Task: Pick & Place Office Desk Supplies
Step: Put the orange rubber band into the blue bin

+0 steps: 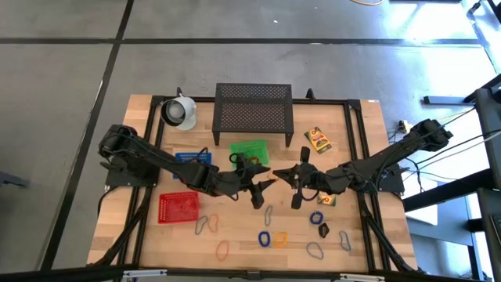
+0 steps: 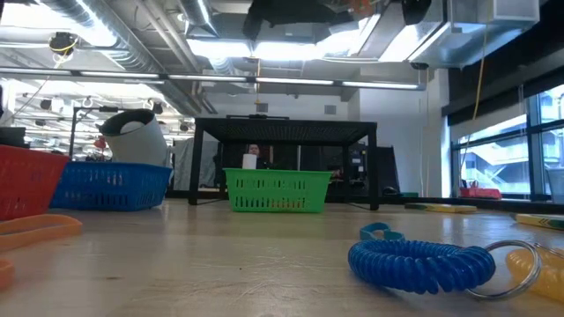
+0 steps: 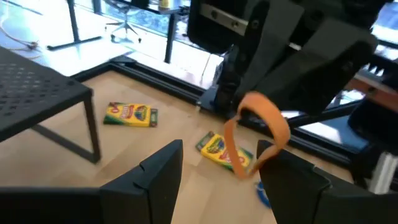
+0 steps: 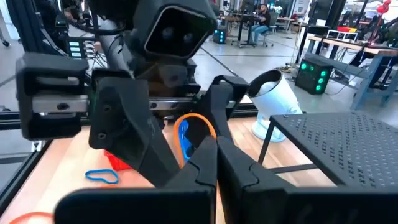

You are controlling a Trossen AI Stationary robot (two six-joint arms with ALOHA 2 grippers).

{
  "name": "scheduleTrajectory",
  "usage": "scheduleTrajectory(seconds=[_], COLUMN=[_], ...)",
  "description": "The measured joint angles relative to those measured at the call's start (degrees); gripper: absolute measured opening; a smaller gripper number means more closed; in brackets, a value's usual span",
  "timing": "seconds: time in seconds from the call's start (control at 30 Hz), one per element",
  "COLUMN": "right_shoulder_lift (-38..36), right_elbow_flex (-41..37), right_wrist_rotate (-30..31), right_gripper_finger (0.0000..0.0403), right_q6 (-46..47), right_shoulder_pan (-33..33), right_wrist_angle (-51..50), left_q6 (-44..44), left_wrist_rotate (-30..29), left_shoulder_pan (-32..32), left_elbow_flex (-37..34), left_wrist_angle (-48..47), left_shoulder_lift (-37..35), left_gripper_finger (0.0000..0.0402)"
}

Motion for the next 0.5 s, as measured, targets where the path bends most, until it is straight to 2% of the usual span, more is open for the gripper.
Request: scheduleTrajectory(seconds=[0.13,0.3,0.4,0.5], right_shoulder_lift=[0.00,0.00,0.00,0.00], right_elbow_flex=[0.00,0.00,0.00,0.00], right_wrist_rotate=[0.00,0.00,-0.02,-0.02], right_gripper_finger=[0.0000,0.0000,0.0000,0.0003], right_q6=[-0.61,-1.51,-1.53,-1.58], right_shoulder_pan=[-0.02,-0.02,-0.02,-0.02], right_wrist_angle=[-0.02,-0.02,-0.04,-0.04], left_q6=[-0.01,0.59,1.96,2.86], left_wrist_rotate=[5.06,5.55,5.52,5.55], left_shoulder_pan=[1.06,1.38,1.36,1.32], left_elbow_flex=[0.00,0.00,0.00,0.00], left_wrist_angle=[0.35,0.39,0.46,0.59], left_shoulder_lift=[0.00,0.00,0.00,0.00], left_gripper_finger=[0.0202,0.0192,0.0162,0.0113])
